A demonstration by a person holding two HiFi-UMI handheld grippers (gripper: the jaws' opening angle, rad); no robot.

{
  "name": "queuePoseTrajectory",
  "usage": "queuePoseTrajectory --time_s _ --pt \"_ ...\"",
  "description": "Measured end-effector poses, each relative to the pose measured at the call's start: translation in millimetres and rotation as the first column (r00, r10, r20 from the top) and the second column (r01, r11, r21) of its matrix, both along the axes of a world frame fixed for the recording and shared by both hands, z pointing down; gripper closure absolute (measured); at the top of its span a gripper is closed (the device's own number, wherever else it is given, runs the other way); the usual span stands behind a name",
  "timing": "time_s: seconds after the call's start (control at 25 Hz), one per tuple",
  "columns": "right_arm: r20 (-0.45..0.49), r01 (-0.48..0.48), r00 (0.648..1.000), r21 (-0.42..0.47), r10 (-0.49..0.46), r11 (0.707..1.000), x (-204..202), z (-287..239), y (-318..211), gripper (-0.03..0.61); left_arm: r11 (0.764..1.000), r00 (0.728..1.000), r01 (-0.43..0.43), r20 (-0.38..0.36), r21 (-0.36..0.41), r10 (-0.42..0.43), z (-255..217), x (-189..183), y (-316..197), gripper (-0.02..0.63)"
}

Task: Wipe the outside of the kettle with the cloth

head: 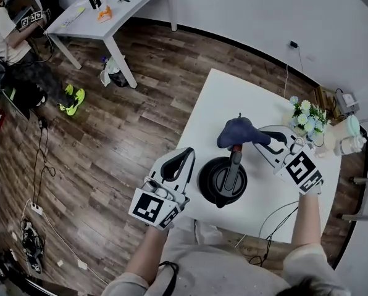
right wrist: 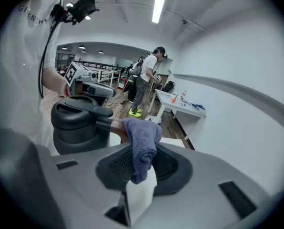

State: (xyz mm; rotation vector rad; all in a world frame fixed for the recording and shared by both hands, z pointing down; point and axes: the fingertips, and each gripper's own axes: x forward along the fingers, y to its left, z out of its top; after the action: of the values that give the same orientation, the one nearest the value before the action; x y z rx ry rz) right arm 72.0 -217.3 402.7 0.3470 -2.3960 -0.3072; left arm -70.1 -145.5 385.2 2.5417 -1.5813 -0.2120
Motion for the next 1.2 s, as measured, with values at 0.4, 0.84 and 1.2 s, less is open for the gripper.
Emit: queuePoseTrajectory --time_s 0.4,0.84,1.2 --pt "0.282 -0.309 0.919 0.075 0.277 0.948 24 -50 25 0.515 0.998 0.998 0.062 -0.013 -0.030 -0.062 1 -1 15 0.607" --pt "0.197 -0.352 0.919 0.024 0.341 0.936 32 -45 147 0.515 0.998 0.998 -0.064 -0.030 0.003 0.064 -11 30 26 0.607" --pt "0.393 -0.333 0.853 -0.096 0.344 0.938 -14 -110 213 0.515 0.989 0.988 -0.149 -0.050 0.008 0.150 -14 22 43 0.607"
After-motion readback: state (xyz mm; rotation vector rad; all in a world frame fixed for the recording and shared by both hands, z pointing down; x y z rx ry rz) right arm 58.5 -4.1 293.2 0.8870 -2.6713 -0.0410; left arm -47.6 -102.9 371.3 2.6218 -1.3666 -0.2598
